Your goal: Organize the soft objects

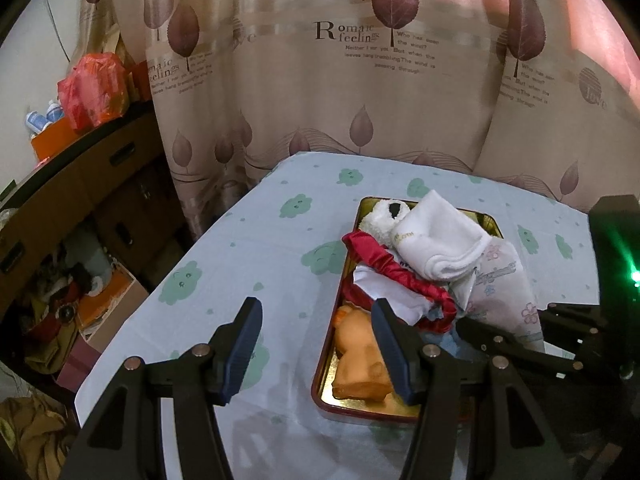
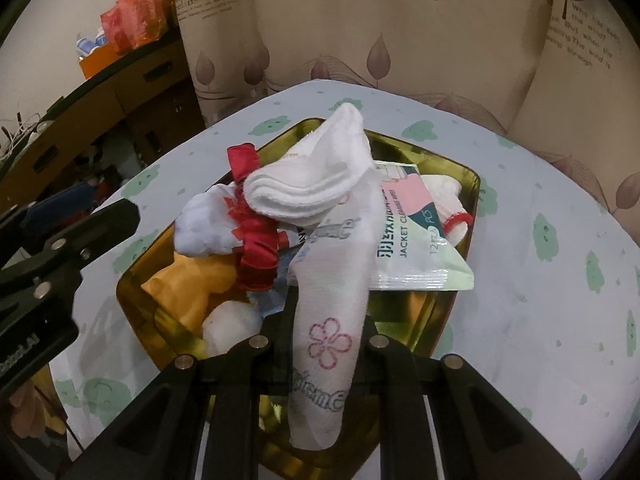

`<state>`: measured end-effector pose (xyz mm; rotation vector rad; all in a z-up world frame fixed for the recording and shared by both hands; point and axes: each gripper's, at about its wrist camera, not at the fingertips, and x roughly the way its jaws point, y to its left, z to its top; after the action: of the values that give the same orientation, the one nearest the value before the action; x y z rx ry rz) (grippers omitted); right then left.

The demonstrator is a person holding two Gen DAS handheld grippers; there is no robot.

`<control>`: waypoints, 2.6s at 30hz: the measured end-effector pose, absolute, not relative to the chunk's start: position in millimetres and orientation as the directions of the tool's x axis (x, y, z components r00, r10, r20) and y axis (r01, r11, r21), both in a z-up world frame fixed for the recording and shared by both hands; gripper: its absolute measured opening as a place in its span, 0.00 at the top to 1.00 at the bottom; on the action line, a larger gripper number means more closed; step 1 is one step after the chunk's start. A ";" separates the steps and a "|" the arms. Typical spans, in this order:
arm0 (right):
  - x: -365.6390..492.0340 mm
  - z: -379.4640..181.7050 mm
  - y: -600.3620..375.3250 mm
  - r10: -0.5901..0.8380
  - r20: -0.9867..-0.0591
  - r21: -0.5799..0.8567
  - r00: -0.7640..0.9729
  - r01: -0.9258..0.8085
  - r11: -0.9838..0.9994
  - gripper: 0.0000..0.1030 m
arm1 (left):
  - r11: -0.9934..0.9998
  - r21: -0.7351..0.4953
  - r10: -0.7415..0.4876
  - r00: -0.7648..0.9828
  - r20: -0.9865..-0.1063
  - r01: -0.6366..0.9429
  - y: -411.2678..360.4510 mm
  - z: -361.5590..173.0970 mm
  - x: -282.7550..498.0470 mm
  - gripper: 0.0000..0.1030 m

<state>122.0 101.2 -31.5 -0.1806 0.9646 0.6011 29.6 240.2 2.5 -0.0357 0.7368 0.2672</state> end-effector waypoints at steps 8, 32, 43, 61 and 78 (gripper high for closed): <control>120.2 -35.5 99.3 0.400 -0.811 0.122 0.427 -0.544 0.830 0.82 | 0.967 0.083 0.236 0.712 -0.661 -0.243 236.0 1.7 29.3 0.44; 64.5 11.3 47.6 0.338 -0.738 0.046 0.584 -0.456 0.889 0.05 | 0.979 0.104 0.200 0.723 -0.661 -0.176 211.6 4.1 25.4 0.44; 46.5 13.3 24.2 0.281 -0.740 0.064 0.611 -0.352 0.934 0.02 | 0.986 0.107 0.165 0.727 -0.667 -0.126 192.8 2.4 22.7 0.44; 39.8 -0.2 30.6 0.254 -0.766 0.038 0.590 -0.353 0.935 0.02 | 0.986 0.110 0.167 0.718 -0.676 -0.126 193.0 1.0 24.0 0.43; 41.9 -11.0 34.3 0.259 -0.791 0.052 0.555 -0.360 0.931 0.02 | 0.986 0.109 0.166 0.714 -0.680 -0.125 193.4 -1.3 24.3 0.44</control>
<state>41.9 34.3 -11.0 -0.1205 0.9124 0.3668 24.3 193.4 -1.3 0.0564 0.7589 0.1615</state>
